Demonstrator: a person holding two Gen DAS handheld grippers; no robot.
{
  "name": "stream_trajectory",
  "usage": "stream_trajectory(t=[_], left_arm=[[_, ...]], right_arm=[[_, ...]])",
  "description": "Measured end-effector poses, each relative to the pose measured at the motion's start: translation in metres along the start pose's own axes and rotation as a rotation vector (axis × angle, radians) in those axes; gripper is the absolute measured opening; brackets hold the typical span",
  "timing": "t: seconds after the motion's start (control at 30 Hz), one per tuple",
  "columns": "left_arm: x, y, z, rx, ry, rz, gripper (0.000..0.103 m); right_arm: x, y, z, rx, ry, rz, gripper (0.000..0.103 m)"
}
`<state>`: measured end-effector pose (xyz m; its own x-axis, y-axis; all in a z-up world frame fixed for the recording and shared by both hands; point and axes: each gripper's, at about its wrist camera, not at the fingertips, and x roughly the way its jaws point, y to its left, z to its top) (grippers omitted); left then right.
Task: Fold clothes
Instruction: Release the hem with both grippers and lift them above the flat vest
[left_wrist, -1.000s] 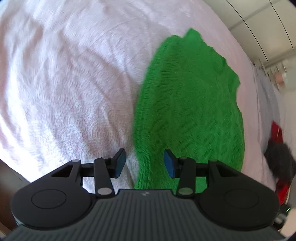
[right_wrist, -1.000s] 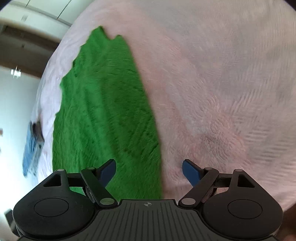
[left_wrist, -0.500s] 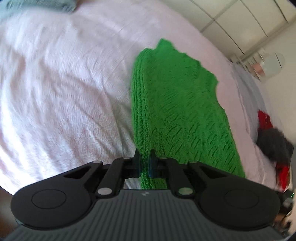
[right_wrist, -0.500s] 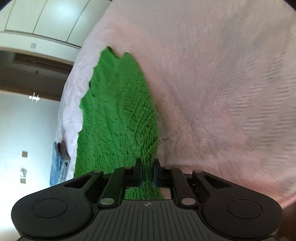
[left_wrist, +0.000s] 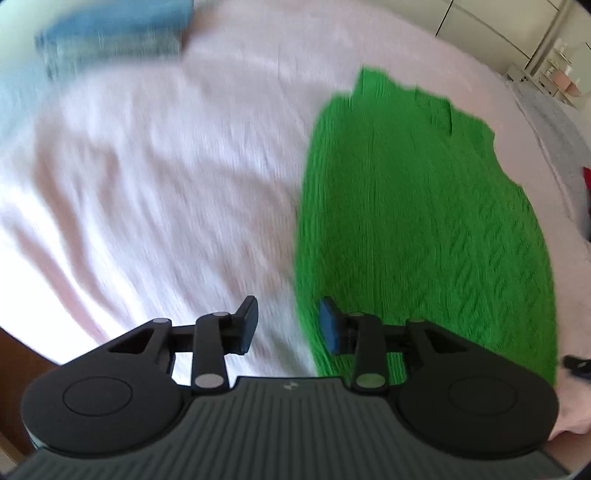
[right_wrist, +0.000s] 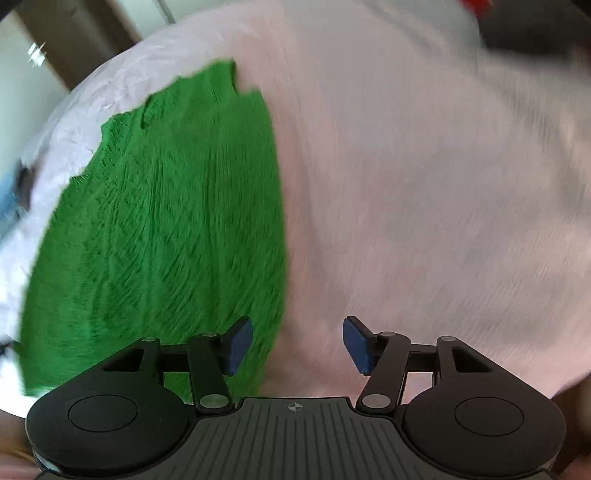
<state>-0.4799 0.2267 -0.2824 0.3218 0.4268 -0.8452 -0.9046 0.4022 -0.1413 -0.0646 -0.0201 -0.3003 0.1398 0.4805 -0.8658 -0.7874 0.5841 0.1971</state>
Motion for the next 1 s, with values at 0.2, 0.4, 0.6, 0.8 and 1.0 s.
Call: stream_trajectory(t=[0.2, 0.4, 0.6, 0.8, 1.0], left_arm=[[0.016, -0.062, 0.014, 0.206, -0.002, -0.135, 0.024], [0.058, -0.109, 0.018, 0.249, -0.005, -0.217, 0.022], [0.088, -0.127, 0.045, 0.238, -0.046, -0.223, 0.021], [0.134, -0.139, 0.088, 0.274, -0.033, -0.243, 0.020], [0.192, -0.138, 0.136, 0.305, 0.011, -0.250, 0.017]], right_arm=[[0.011, 0.050, 0.019, -0.162, -0.098, 0.089, 0.057], [0.052, 0.105, 0.028, -0.334, -0.147, 0.142, 0.043], [0.080, 0.113, 0.053, -0.354, -0.184, 0.162, 0.041], [0.119, 0.132, 0.103, -0.373, -0.171, 0.174, 0.041], [0.178, 0.140, 0.147, -0.355, -0.106, 0.128, 0.041]])
